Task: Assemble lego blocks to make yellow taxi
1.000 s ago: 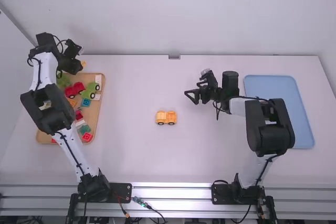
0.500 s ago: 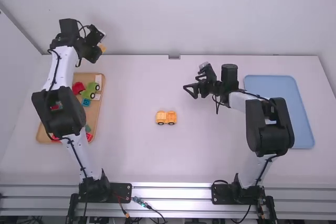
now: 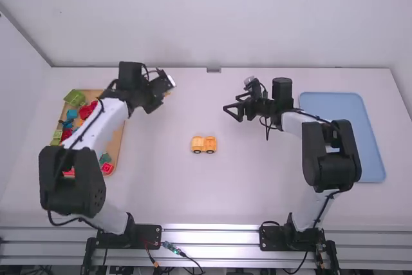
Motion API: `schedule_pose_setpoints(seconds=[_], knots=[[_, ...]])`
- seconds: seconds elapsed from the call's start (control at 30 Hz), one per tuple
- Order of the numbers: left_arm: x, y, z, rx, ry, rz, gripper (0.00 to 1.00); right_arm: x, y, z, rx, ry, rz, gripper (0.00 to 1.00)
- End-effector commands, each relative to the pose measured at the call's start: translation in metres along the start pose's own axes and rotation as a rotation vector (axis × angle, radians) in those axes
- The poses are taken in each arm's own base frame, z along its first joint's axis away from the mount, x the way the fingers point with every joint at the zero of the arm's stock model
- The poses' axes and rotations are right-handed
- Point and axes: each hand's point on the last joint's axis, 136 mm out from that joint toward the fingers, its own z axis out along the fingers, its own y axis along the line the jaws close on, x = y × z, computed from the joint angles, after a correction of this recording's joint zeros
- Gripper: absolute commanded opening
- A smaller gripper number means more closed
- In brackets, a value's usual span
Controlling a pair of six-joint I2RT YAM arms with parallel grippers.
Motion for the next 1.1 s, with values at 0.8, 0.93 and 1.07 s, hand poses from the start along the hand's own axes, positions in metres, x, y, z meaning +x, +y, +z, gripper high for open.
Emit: schedule_pose_setpoints(seconds=[0.8,0.93,1.07], knots=[[-0.033,-0.125,-0.034,0.089,-0.174,0.228,0.02,0.012,0.111,0.041,-0.390,0.146,0.131,0.95],[-0.032,-0.129,-0.032,0.088,-0.194,0.229,0.02,0.011,0.112,0.042,-0.390,0.150,0.157,0.89],[-0.037,-0.133,-0.031,0.097,-0.240,0.234,0.02,0.011,0.112,0.043,-0.388,0.153,0.166,0.89]])
